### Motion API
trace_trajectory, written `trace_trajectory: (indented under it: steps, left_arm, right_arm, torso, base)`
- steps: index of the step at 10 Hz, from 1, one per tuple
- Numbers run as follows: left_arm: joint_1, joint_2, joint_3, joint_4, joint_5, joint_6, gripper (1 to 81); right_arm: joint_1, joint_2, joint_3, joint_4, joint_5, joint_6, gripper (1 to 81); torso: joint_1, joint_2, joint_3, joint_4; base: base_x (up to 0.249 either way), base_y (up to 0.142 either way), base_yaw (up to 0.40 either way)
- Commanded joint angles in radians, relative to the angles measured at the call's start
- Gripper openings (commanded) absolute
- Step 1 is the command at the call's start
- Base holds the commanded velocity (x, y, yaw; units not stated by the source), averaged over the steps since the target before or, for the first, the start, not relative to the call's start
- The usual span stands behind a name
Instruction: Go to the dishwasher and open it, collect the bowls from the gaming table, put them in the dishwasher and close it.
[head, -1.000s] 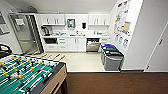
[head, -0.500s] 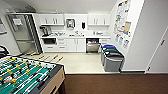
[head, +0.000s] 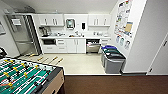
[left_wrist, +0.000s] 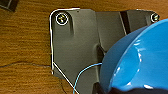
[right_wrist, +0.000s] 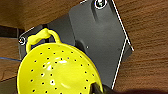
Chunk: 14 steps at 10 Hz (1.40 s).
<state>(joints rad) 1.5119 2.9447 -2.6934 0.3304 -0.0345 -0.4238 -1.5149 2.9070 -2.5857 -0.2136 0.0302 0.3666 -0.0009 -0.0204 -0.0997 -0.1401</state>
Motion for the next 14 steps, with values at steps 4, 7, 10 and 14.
trace_trajectory:
  steps: [4, 7, 10, 14]
  left_arm:
    - [-0.038, -0.01, 0.0, 0.002, 0.047, -0.003, 1.0]
    - [-0.037, -0.008, 0.0, 0.001, 0.047, -0.003, 1.0]
    - [-0.035, -0.008, 0.0, 0.001, 0.047, -0.003, 1.0]
    - [-0.035, -0.008, 0.0, 0.001, 0.047, -0.003, 1.0]
  right_arm:
    - [0.044, -0.01, 0.003, -0.007, -0.049, -0.002, 1.0]
    - [0.046, -0.01, 0.003, -0.007, -0.049, -0.002, 1.0]
    - [0.044, -0.01, 0.003, -0.007, -0.049, -0.002, 1.0]
    - [0.041, -0.009, 0.003, -0.007, -0.047, -0.002, 1.0]
  torso:
    - [0.001, 0.0, 0.0, 0.0]
    - [0.001, 0.0, 0.0, 0.0]
    - [0.001, 0.0, 0.0, 0.0]
    - [0.002, 0.001, 0.0, 0.0]
  base:
    - [0.163, 0.0, 0.0]
    - [0.195, 0.0, 0.0]
    - [0.22, 0.0, 0.0]
    - [0.207, -0.035, 0.0]
